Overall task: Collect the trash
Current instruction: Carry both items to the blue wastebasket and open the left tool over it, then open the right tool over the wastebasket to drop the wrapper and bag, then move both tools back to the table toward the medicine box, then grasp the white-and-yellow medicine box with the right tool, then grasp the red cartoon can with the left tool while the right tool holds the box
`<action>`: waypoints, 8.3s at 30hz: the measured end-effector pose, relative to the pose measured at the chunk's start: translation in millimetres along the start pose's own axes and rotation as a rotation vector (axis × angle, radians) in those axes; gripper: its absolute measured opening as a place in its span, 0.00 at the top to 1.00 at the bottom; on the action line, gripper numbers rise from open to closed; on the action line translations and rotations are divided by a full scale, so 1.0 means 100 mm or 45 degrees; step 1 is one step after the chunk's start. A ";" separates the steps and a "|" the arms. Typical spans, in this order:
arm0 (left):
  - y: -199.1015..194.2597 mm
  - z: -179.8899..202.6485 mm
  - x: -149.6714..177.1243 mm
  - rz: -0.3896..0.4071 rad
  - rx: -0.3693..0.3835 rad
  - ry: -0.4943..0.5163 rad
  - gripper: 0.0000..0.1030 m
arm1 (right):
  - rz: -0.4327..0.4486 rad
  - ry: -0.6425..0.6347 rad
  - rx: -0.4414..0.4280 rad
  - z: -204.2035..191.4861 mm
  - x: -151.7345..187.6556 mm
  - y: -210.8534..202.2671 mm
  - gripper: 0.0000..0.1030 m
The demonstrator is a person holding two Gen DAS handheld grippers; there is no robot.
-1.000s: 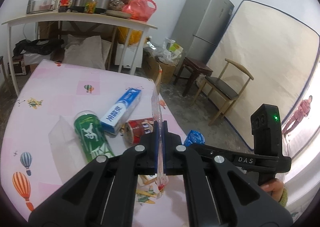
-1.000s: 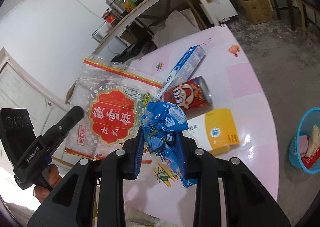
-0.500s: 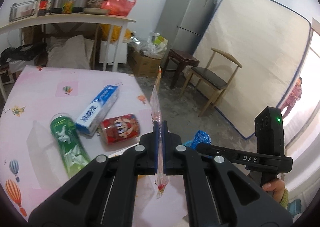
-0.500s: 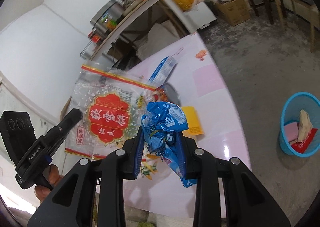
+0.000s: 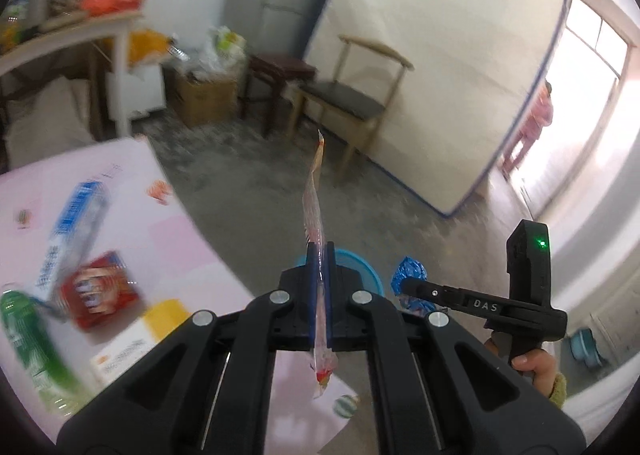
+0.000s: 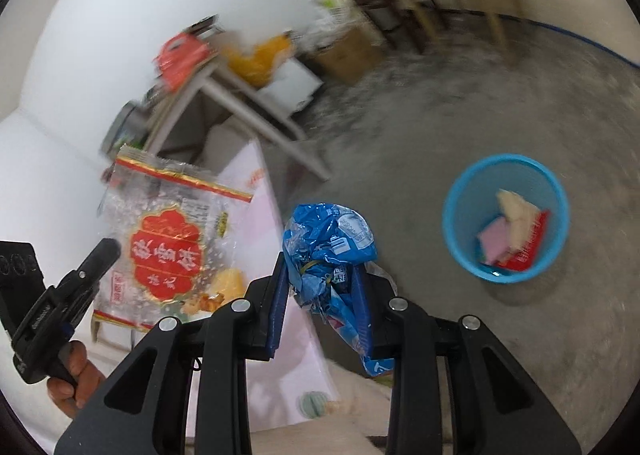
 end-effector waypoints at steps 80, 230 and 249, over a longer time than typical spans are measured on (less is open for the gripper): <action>-0.98 -1.04 0.97 0.012 -0.358 -0.119 0.22 | -0.155 0.069 0.106 0.79 0.01 0.70 0.33; 0.30 -2.02 0.56 -0.783 -0.428 0.642 0.20 | -0.442 -0.895 -0.035 -1.50 1.46 1.10 0.21; 0.30 -1.85 0.62 -0.845 -0.402 0.579 0.38 | -0.430 -0.873 -0.055 -1.48 1.47 1.10 0.21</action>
Point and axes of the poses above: each gripper's, at about its wrist camera, not at the fingertips, and y roughly the way its jaws point, z to its right, x to its underside, the point moved 6 cm from there along y, roughly the way its jaws point, and after that the axes turned 2 degrees about x, right-handed, at the moved point
